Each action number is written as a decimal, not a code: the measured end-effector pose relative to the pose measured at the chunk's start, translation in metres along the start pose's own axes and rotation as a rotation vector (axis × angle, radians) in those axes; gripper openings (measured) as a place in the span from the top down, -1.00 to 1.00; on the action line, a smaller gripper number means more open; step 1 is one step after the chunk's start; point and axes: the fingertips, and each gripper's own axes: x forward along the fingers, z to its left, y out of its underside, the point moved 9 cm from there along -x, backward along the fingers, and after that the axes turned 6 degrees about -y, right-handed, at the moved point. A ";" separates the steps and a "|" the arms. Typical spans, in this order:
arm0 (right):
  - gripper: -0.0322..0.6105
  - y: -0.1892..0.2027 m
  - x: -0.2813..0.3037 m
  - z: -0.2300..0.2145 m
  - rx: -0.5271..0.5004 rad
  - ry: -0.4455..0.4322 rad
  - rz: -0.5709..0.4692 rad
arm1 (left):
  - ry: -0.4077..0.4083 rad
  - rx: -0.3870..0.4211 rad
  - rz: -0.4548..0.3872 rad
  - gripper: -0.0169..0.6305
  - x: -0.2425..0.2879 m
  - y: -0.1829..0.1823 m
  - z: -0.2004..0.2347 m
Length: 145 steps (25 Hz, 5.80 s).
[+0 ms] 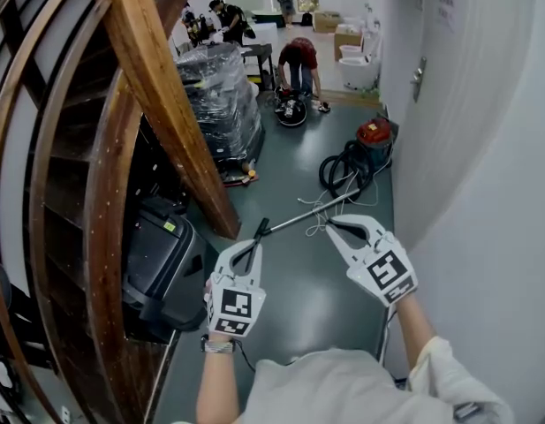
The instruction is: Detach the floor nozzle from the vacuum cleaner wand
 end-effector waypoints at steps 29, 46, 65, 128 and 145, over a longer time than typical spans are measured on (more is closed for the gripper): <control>0.80 0.014 0.081 -0.025 0.019 0.005 0.031 | 0.013 -0.011 0.053 0.95 0.045 0.046 0.072; 0.81 0.055 0.203 -0.222 -0.070 -0.011 0.043 | -0.017 -0.015 0.052 0.95 0.274 0.008 0.136; 0.80 0.076 0.233 -0.293 -0.048 -0.016 0.039 | -0.022 -0.037 0.099 0.95 0.346 0.005 0.138; 0.80 0.206 0.485 -0.422 0.026 -0.107 0.156 | 0.009 -0.075 0.184 0.95 0.607 0.163 0.281; 0.80 0.328 0.529 -0.393 0.055 -0.106 0.147 | 0.017 -0.113 0.185 0.95 0.652 0.284 0.240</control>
